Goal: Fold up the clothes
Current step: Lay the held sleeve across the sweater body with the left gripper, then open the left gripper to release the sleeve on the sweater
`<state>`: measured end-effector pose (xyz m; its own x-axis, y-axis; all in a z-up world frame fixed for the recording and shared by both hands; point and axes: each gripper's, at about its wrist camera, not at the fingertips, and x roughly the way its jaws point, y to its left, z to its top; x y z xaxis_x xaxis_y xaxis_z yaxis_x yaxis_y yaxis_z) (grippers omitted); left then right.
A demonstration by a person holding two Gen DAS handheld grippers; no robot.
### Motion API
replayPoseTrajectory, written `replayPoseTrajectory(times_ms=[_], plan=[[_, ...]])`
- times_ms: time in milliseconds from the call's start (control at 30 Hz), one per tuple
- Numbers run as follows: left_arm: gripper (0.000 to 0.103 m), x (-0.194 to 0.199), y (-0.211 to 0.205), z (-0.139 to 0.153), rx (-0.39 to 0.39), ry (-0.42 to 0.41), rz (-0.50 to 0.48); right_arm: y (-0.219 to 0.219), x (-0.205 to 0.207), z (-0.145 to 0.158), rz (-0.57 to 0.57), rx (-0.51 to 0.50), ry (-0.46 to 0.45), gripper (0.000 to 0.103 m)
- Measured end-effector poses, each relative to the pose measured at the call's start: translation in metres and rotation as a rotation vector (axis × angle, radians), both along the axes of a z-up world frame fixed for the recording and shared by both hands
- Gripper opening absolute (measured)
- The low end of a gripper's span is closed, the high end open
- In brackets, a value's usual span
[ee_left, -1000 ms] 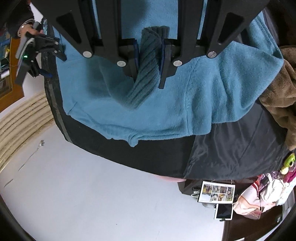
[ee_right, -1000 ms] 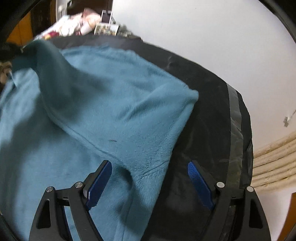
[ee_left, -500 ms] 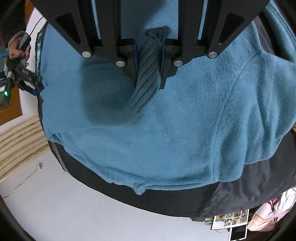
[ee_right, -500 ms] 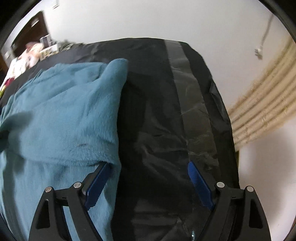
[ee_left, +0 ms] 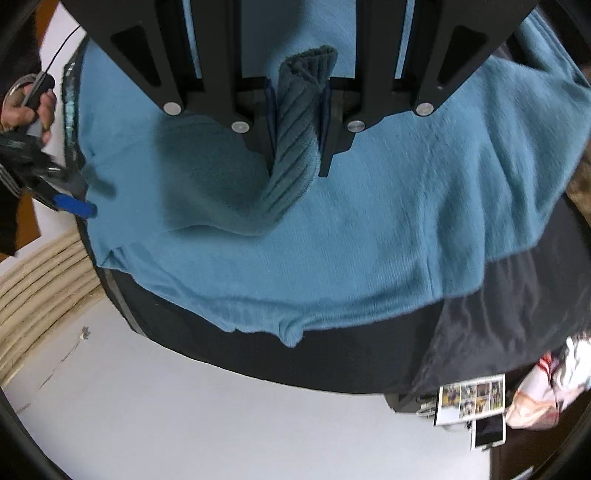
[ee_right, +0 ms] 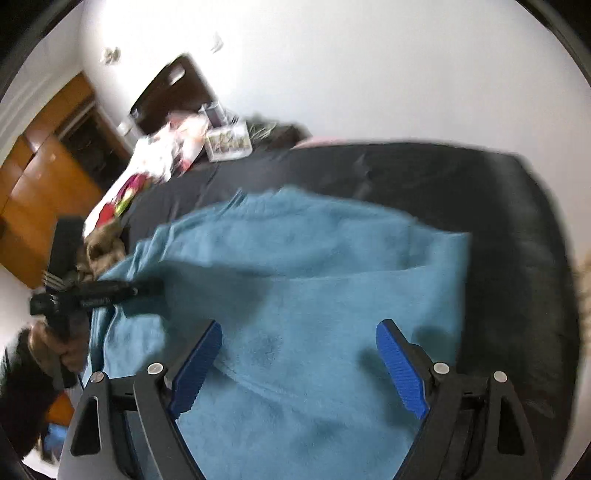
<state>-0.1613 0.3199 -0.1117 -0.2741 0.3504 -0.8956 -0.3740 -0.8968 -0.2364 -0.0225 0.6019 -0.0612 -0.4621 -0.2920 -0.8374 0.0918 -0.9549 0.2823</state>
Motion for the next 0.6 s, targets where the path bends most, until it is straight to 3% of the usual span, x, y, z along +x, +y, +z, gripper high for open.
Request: replayPoseTrajectory(times_ms=[33, 100, 167, 333, 433, 600], plan=[[0.032, -0.003, -0.001, -0.001, -0.027, 0.001, -0.002, 0.001, -0.006, -0.011, -0.015, 0.029, -0.031, 0.087], [0.060, -0.008, -0.009, -0.004, -0.067, 0.004, 0.021, 0.007, -0.014, -0.030, -0.057, 0.092, -0.091, 0.087], [0.067, -0.014, -0.024, -0.006, -0.095, 0.001, 0.066, 0.011, -0.016, -0.034, -0.077, 0.116, -0.097, 0.087], [0.067, -0.019, -0.058, -0.009, -0.084, -0.026, 0.152, 0.001, -0.014, -0.039, -0.071, 0.217, -0.089, 0.087], [0.067, -0.011, -0.057, -0.006, -0.072, -0.023, 0.122, -0.010, -0.012, -0.043, -0.053, 0.285, -0.075, 0.087], [0.070, 0.000, -0.032, -0.014, -0.093, -0.027, 0.066, -0.013, -0.009, -0.044, -0.078, 0.289, -0.067, 0.087]])
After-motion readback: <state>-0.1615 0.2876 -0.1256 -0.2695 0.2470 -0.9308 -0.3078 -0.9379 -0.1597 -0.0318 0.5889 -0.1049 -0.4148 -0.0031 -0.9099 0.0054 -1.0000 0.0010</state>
